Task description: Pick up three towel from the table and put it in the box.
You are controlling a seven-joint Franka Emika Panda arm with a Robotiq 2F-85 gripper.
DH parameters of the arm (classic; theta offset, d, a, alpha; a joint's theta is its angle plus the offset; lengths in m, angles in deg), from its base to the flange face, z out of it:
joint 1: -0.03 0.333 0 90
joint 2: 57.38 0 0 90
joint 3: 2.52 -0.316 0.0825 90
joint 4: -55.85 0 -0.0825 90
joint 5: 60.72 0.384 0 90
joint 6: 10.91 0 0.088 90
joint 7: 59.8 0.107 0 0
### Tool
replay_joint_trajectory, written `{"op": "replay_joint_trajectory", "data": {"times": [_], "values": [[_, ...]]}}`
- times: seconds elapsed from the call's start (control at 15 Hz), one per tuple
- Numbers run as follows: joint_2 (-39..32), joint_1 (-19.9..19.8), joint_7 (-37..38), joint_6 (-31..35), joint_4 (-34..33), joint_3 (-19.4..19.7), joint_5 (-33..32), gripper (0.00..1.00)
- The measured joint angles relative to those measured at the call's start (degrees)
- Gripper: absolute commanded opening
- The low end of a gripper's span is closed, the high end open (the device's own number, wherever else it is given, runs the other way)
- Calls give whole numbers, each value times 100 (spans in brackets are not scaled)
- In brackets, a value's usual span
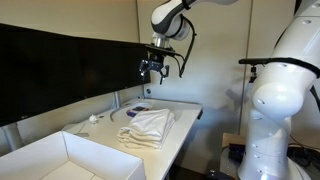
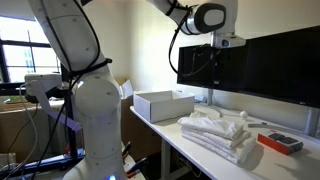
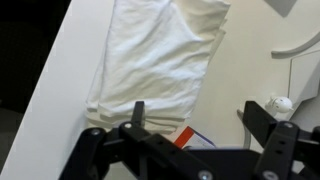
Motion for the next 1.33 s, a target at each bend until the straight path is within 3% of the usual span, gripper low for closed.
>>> {"op": "replay_joint_trajectory", "data": {"times": [0.73, 1.33], "values": [[-479, -89, 280, 1579, 717, 487, 1283, 100], [-518, -274, 280, 1800, 1524, 551, 1237, 100]]}}
